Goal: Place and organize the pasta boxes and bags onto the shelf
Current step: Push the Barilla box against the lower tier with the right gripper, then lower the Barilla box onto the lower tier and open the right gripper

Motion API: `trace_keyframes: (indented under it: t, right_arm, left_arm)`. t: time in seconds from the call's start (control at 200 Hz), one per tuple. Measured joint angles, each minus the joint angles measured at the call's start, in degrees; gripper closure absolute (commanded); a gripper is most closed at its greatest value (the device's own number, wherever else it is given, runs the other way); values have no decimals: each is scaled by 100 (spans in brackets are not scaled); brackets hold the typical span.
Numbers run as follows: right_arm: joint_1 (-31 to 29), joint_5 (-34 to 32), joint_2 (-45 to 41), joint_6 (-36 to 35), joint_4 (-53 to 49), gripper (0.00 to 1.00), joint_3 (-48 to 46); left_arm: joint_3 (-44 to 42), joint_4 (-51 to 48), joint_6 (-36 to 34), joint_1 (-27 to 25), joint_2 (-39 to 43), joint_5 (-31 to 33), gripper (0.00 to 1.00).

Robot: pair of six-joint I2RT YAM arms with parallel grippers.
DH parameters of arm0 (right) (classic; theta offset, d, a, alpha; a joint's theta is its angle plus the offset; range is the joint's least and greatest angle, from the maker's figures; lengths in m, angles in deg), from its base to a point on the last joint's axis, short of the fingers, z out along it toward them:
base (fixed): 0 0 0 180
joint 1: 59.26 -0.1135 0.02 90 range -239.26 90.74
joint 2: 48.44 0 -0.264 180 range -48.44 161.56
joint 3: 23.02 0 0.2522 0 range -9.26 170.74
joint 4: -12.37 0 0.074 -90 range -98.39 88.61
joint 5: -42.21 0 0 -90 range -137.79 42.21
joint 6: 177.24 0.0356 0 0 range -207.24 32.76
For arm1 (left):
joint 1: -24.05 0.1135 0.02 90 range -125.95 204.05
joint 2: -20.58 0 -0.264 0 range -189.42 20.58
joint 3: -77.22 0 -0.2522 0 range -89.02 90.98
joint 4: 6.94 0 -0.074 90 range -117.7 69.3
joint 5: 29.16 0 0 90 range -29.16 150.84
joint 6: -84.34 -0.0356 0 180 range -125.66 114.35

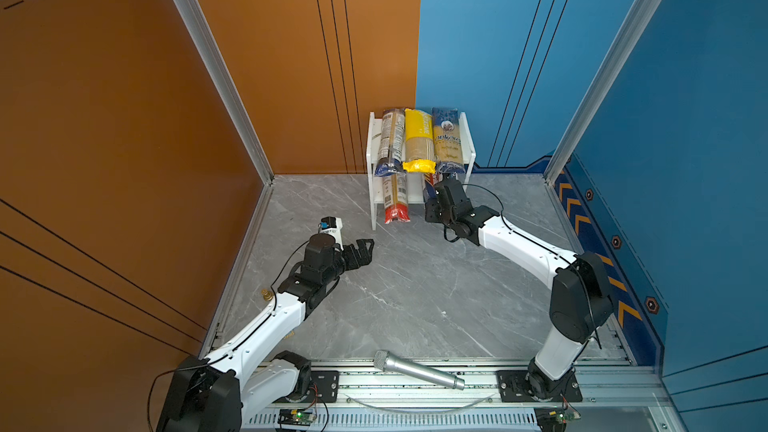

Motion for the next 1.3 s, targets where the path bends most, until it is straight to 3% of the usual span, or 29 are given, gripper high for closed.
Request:
trace_keyframes:
  t: [0.18,0.431,1.302]
  right_arm:
    - [-2,-105,81,-28,4,61,7]
    - [0,-247,83,-46,214,48,33]
    - [0,-262,61,-55,417,37,9]
  left_arm:
    - [0,0,0,0,0,0,2]
    - [-39,15,0,9,0,-2,2]
    - [-74,15,17,37,31,-22,2]
